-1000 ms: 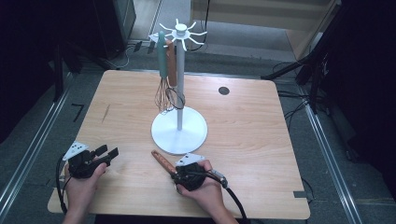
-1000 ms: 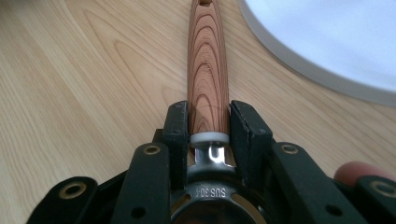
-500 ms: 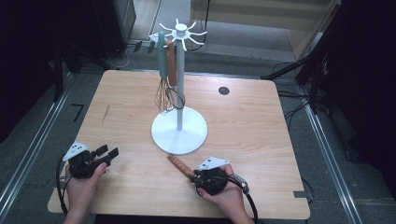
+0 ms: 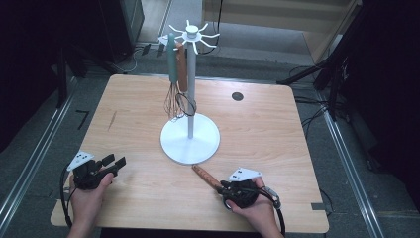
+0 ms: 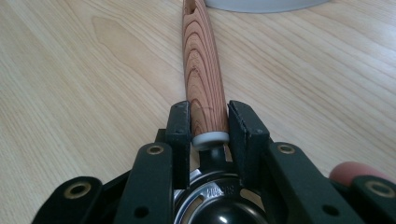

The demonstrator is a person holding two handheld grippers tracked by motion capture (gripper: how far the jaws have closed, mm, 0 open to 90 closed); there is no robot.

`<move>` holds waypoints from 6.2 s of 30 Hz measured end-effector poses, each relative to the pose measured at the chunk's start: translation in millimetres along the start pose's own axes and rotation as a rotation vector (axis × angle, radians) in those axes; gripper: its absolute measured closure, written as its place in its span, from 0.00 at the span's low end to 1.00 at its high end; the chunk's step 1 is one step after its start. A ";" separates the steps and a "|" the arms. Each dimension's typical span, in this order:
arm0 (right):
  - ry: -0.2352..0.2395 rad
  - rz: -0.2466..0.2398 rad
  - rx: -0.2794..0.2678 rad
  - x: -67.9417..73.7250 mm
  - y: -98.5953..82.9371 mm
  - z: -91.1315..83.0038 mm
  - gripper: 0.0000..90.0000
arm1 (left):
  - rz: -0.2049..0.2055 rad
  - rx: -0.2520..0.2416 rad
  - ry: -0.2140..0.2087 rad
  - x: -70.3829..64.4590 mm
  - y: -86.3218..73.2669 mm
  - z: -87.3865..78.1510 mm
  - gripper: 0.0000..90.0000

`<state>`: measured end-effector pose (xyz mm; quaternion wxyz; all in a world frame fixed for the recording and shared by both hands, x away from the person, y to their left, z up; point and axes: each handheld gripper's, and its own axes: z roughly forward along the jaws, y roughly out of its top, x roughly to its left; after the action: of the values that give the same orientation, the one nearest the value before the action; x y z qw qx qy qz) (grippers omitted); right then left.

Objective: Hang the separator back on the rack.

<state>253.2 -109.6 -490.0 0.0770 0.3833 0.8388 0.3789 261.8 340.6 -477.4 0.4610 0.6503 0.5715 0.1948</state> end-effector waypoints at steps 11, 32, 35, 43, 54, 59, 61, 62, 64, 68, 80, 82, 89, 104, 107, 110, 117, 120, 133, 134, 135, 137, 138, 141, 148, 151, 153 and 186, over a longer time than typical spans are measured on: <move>-0.038 0.045 -0.011 -20.6 -8.2 -11.2 0.80 | -0.004 -0.027 0.050 7.8 1.0 -3.7 0.46; -0.190 0.187 -0.049 -67.5 -9.1 -18.9 0.80 | 0.010 -0.041 0.088 14.3 1.3 -3.3 0.42; -0.198 0.199 -0.051 -70.9 -9.2 -19.5 0.80 | 0.006 -0.039 0.088 14.6 0.7 -2.5 0.42; -0.208 0.208 -0.025 -74.1 -4.6 -20.0 0.80 | 0.019 -0.025 0.089 13.2 -0.4 0.2 0.42; -0.205 0.155 0.070 -73.8 16.3 -26.8 0.72 | 0.012 -0.029 0.093 13.9 -0.9 0.0 0.43; -0.213 0.138 0.209 -75.7 30.0 -21.6 0.69 | 0.011 -0.028 0.093 14.2 -0.8 -0.1 0.43; -0.219 0.126 0.246 -74.8 34.1 -19.1 0.69 | 0.010 -0.028 0.094 14.2 -0.8 -0.1 0.43; -0.226 0.122 0.261 -74.2 36.3 -18.2 0.70 | 0.011 -0.027 0.094 14.3 -0.8 -0.1 0.43; -0.243 0.114 0.295 -74.0 40.8 -16.0 0.70 | 0.009 -0.029 0.093 14.3 -0.9 0.2 0.43; -0.257 0.100 0.383 -74.9 49.4 -10.5 0.70 | 0.009 -0.029 0.093 14.3 -0.9 0.2 0.43; -0.251 0.134 0.515 -78.2 62.1 2.3 0.73 | 0.009 -0.027 0.093 14.4 -0.9 0.4 0.43; -0.248 0.135 0.530 -77.8 62.5 3.7 0.73 | 0.008 -0.027 0.092 14.4 -1.0 0.6 0.43; -0.249 0.130 0.556 -76.4 63.0 5.6 0.74 | 0.009 -0.026 0.093 14.2 -1.1 0.7 0.43; -0.251 0.152 0.596 -77.0 65.6 9.3 0.73 | 0.010 -0.020 0.094 14.2 -1.1 1.1 0.43; -0.253 0.165 0.623 -77.6 68.4 11.3 0.75 | 0.004 -0.025 0.095 14.3 -1.2 1.0 0.43; -0.260 0.179 0.629 -78.8 70.0 12.3 0.77 | 0.001 -0.026 0.096 14.5 -1.1 0.8 0.43; -0.263 0.188 0.630 -78.6 70.3 12.1 0.79 | 0.003 -0.024 0.097 14.7 -1.2 0.9 0.44; -0.263 0.186 0.623 -78.4 70.1 11.9 0.79 | 0.002 -0.025 0.098 14.8 -1.1 1.2 0.44; -0.232 0.205 0.439 -80.6 62.5 -5.6 0.79 | 0.005 -0.022 0.095 15.2 -1.1 1.3 0.43; -0.226 0.209 0.423 -80.1 63.5 -8.7 0.79 | 0.005 -0.024 0.094 15.0 -1.1 1.2 0.43; -0.226 0.209 0.423 -80.1 63.5 -8.7 0.79 | 0.005 -0.024 0.094 15.0 -1.1 1.2 0.43; -0.217 0.200 0.388 -78.9 65.4 -14.0 0.79 | 0.007 -0.024 0.091 14.7 -1.1 1.0 0.43; -0.216 0.199 0.366 -77.6 66.4 -16.5 0.79 | 0.008 -0.024 0.094 14.6 -1.1 1.1 0.43; -0.195 0.177 0.288 -73.4 69.2 -24.0 0.79 | 0.012 -0.021 0.096 14.3 -1.0 1.2 0.38; -0.201 0.136 0.128 -67.3 74.1 -35.2 0.79 | 0.018 0.007 0.140 12.9 0.1 2.0 0.22; -0.193 0.102 0.038 -61.4 78.5 -42.0 0.79 | 0.015 0.007 0.151 13.0 0.6 1.5 0.18; -0.201 0.080 -0.010 -56.4 82.0 -46.4 0.79 | 0.009 0.009 0.162 12.9 0.8 1.5 0.16; -0.181 -0.010 -0.469 -11.4 125.2 -80.8 0.79 | 0.033 0.025 0.129 11.1 -0.5 1.0 0.00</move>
<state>300.4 -111.8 -348.3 0.2403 0.3830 0.7197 0.5268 265.4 350.5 -481.4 0.4119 0.6515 0.5915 0.2368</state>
